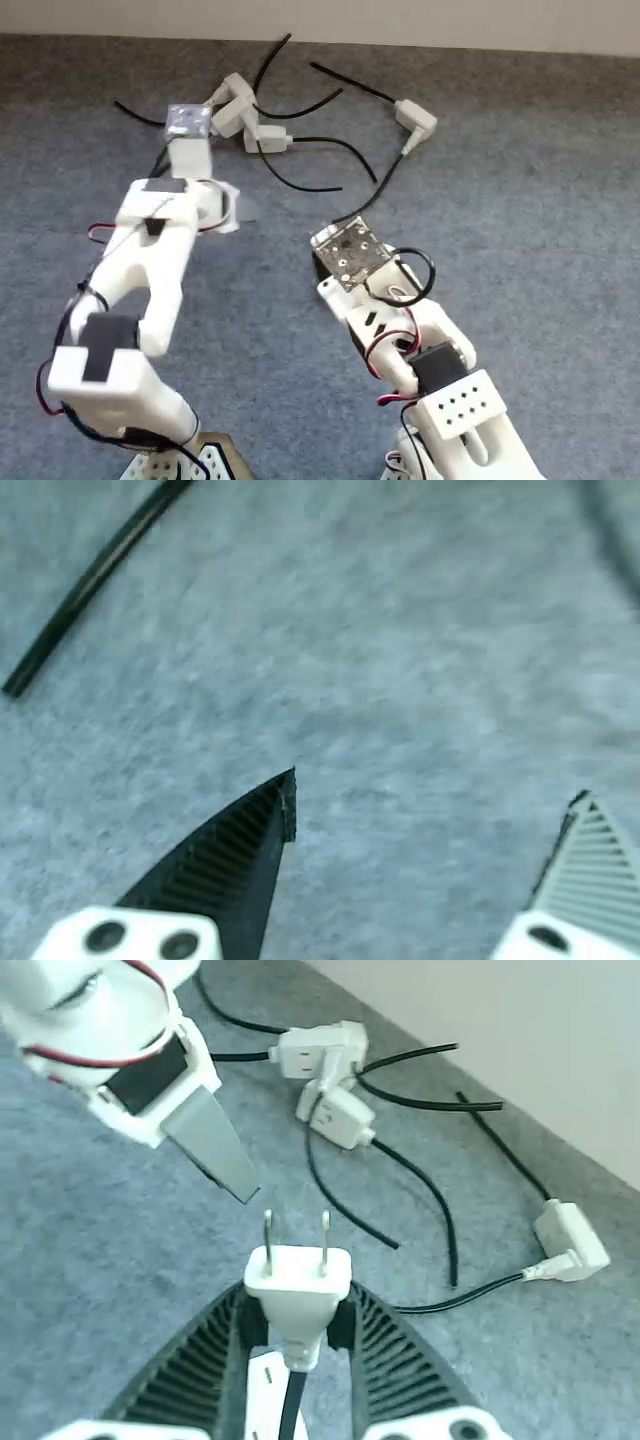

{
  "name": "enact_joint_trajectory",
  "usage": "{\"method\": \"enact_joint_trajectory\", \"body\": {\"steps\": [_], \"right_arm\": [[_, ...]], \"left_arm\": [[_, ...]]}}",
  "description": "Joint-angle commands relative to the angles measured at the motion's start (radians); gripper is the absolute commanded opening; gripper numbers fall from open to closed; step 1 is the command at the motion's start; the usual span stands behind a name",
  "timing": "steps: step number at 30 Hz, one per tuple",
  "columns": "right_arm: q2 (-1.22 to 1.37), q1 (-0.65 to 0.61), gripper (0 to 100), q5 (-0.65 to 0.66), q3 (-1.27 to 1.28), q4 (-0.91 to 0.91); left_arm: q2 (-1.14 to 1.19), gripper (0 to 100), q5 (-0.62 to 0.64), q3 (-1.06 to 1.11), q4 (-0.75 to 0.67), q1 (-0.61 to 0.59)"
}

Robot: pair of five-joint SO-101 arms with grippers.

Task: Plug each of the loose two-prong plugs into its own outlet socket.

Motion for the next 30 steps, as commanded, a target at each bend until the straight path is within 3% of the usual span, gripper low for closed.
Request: {"method": "enact_joint_trajectory", "body": {"steps": [1, 9, 13, 18, 25, 30], "right_arm": [[-0.025, 0.054, 0.7, 0.017, 0.036, -0.119], [-0.025, 0.058, 0.7, 0.017, 0.203, -0.361], [-0.025, 0.058, 0.7, 0.017, 0.225, -0.38], [-0.025, 0.056, 0.7, -0.006, 0.226, -0.381], [-0.025, 0.056, 0.7, -0.049, 0.226, -0.381], [-0.025, 0.056, 0.7, -0.052, 0.226, -0.381]], "left_arm": [[-0.183, 40, 0.003, 0.111, -0.195, 0.13], [-0.409, 40, 0.009, 0.338, -0.522, 0.225], [-0.473, 40, 0.137, 0.369, -0.612, 0.216], [-0.575, 40, 0.232, 0.394, -0.629, 0.254], [-0.825, 40, 0.233, 0.575, -0.628, 0.378], [-0.984, 40, 0.233, 0.687, -0.628, 0.394]]}}
